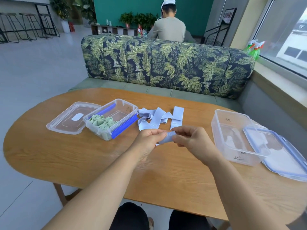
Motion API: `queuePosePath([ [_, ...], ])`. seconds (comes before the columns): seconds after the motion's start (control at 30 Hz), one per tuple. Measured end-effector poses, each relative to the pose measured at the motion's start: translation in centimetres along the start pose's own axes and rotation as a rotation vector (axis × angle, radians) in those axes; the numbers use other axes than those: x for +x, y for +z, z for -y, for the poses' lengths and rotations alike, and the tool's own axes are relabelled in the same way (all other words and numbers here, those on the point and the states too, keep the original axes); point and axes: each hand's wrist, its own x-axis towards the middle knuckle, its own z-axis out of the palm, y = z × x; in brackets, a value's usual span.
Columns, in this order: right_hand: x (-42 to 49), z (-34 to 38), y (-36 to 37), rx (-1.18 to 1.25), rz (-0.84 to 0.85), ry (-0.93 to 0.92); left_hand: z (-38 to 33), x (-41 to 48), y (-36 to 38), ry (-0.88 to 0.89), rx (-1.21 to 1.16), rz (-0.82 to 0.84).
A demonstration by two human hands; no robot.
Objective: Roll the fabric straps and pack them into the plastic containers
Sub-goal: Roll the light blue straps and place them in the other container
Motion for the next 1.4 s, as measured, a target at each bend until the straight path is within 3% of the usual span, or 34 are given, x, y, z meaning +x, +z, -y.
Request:
queuePosePath([
  [0.43,-0.1,-3.3,-8.9,-0.075,-0.182,0.043,1.4,4.9,8.9,-0.025,0.034,0.165],
  [0.8,1.1,-2.6,-16.9,-0.362,-0.258,0.071,1.8,8.4,16.2,-0.095,-0.005,0.168],
  [0.93,2.1,-2.7,-19.2,-0.501,-0.311,0.211,2.7,8.9,17.5,-0.077,0.085,0.084],
  [1.13,4.9,-5.1,-18.7,-0.831,-0.056,0.538,4.3,9.4,18.9,-0.002,0.297,0.000],
  [1.4,7.2,-7.6,-16.7,-1.073,0.060,0.496,4.0,10.3,18.9,-0.031,0.360,0.038],
])
